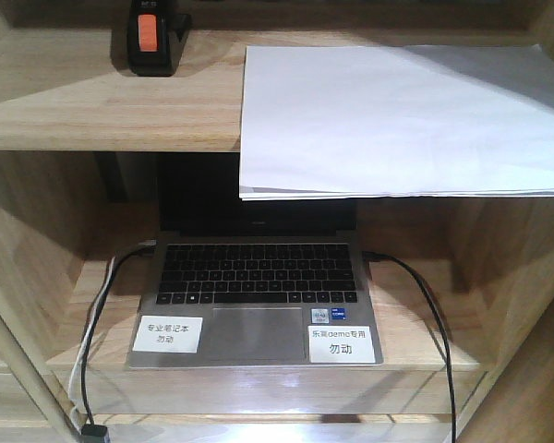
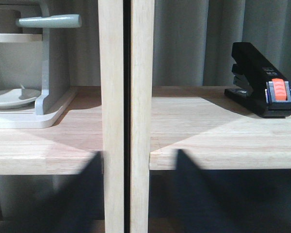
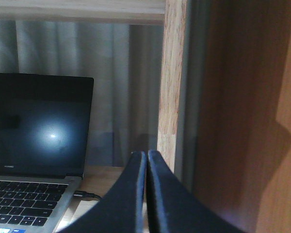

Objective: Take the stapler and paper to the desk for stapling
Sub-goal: 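Close the left gripper around the black stapler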

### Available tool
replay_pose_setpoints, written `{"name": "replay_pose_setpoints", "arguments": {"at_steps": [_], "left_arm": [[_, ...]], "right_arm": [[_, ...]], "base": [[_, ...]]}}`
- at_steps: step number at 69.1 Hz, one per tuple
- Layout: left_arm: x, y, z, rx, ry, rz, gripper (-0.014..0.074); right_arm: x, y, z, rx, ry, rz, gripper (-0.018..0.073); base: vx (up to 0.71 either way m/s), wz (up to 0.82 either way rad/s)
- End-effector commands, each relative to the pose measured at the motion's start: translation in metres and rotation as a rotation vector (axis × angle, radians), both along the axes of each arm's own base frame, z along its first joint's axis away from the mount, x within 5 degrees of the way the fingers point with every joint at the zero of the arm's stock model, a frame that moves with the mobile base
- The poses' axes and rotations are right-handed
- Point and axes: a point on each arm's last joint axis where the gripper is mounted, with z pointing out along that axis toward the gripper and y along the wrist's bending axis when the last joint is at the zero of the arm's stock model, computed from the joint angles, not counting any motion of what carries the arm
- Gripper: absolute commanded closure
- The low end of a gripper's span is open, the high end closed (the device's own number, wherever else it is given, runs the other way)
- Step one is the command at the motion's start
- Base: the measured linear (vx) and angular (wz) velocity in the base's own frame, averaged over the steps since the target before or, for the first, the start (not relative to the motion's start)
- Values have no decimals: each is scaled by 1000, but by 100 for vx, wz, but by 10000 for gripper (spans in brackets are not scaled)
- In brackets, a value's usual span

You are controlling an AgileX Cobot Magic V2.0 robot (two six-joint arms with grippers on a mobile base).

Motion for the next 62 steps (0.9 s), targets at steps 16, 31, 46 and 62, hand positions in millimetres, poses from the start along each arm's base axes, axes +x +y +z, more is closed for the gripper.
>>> {"name": "replay_pose_setpoints", "arguments": {"at_steps": [16, 31, 46, 62], "left_arm": [[1, -1, 15, -16, -78, -11, 153], [1, -1, 16, -24, -84, -15, 153], [0, -9, 17, -27, -98, -114, 153], [6, -27, 21, -40, -134, -307, 153]], "right_arm": [[-2, 0, 6, -6, -82, 3, 569], [-2, 0, 6, -6, -82, 3, 569], [-2, 0, 6, -6, -82, 2, 569], [-2, 0, 6, -6, -82, 2, 569]], "base": [[0, 0], [0, 0], [0, 0], [0, 0]]}}
